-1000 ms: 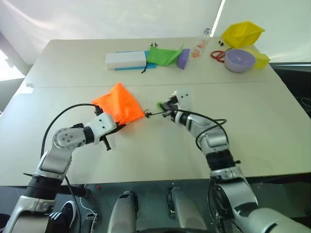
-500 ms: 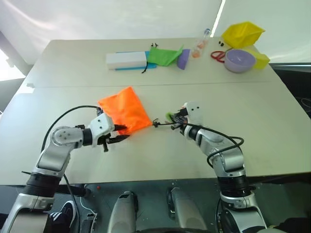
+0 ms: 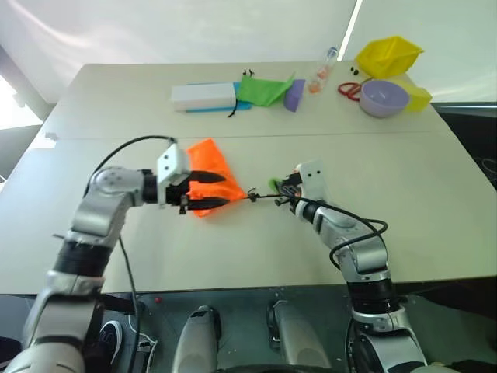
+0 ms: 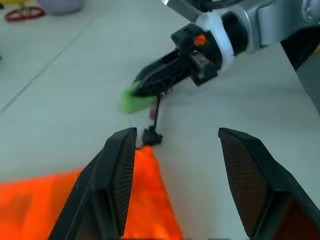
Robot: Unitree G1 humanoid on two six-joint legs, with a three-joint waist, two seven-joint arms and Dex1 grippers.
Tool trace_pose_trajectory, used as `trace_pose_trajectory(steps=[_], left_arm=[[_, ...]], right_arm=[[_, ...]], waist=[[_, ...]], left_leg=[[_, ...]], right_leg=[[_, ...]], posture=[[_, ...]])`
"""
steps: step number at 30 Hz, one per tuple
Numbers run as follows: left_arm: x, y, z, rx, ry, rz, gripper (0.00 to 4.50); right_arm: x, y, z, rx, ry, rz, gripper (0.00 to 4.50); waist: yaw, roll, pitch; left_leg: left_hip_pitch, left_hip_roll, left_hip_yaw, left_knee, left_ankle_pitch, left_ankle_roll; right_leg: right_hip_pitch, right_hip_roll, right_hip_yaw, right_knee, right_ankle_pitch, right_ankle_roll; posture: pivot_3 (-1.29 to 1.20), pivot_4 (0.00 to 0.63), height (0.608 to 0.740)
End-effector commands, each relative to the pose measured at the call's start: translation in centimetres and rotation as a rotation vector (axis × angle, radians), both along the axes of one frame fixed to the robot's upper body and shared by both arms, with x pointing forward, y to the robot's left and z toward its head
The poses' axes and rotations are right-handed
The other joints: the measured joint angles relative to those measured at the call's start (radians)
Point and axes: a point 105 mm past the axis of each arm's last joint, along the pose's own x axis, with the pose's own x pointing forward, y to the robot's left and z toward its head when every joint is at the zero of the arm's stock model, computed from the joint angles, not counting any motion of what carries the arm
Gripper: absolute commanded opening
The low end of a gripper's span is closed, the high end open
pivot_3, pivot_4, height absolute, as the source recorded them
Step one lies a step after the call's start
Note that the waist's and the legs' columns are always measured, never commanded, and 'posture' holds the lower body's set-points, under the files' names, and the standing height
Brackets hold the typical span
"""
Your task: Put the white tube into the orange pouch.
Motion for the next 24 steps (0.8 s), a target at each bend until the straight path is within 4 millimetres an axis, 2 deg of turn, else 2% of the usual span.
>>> trace_pose_trajectory(steps=[1,3,8,10,17,24], left_arm=[[1.5,-2.1,-0.8,-0.002,0.033,-0.032,2.76],[2.3,-3.4,-1.5,0.028,0.034,-0.063,2.76],[3.4,-5.1,-2.5,0.15,0.039,-0.158,2.76],[3.9,-4.8,-3.2,0.23,0.019,-0.158,2.76],[4.5,-4.9,-3.8,0.311,0.001,-0.185,2.76],[4.5,-5.5,-4.4,0.291,0.026,-0.178,2.76]], right_arm=[[0.3,0.3,0.7,0.002,-0.041,-0.008,0.0],[0.4,0.4,0.6,0.002,-0.046,-0.011,0.0],[0.6,0.6,0.7,0.001,-0.06,-0.023,0.0],[0.7,0.6,0.6,0.001,-0.063,-0.028,0.0],[1.0,0.2,0.8,0.005,-0.075,-0.056,0.0],[1.0,0.4,1.0,0.006,-0.082,-0.06,0.0]], waist=[[-0.001,0.0,0.0],[-0.001,0.0,0.0],[-0.005,0.0,0.0],[-0.005,0.0,0.0],[-0.004,0.0,0.0],[-0.002,0.0,0.0]], left_leg=[[0.0,0.0,0.0,0.0,0.0,0.0],[0.0,0.0,0.0,0.0,0.0,0.0],[0.0,0.0,-0.001,-0.001,0.0,0.0],[0.0,0.0,-0.002,-0.001,0.0,0.0],[-0.001,0.0,-0.002,-0.001,0.0,0.0],[-0.001,0.0,-0.002,-0.001,0.0,0.0]], right_leg=[[0.0,0.0,0.0,0.0,0.0,0.0],[0.0,0.001,0.0,0.0,0.0,0.0],[0.0,0.002,0.0,0.0,0.0,0.0],[0.0,0.002,0.0,0.0,0.0,0.0],[0.0,0.002,0.0,0.0,0.0,0.0],[0.0,0.002,0.0,0.0,0.0,0.0]], posture=[[0.0,0.15,0.74],[0.0,0.15,0.74],[0.0,0.15,0.74],[0.0,0.15,0.74],[0.0,0.15,0.74],[0.0,0.15,0.74]])
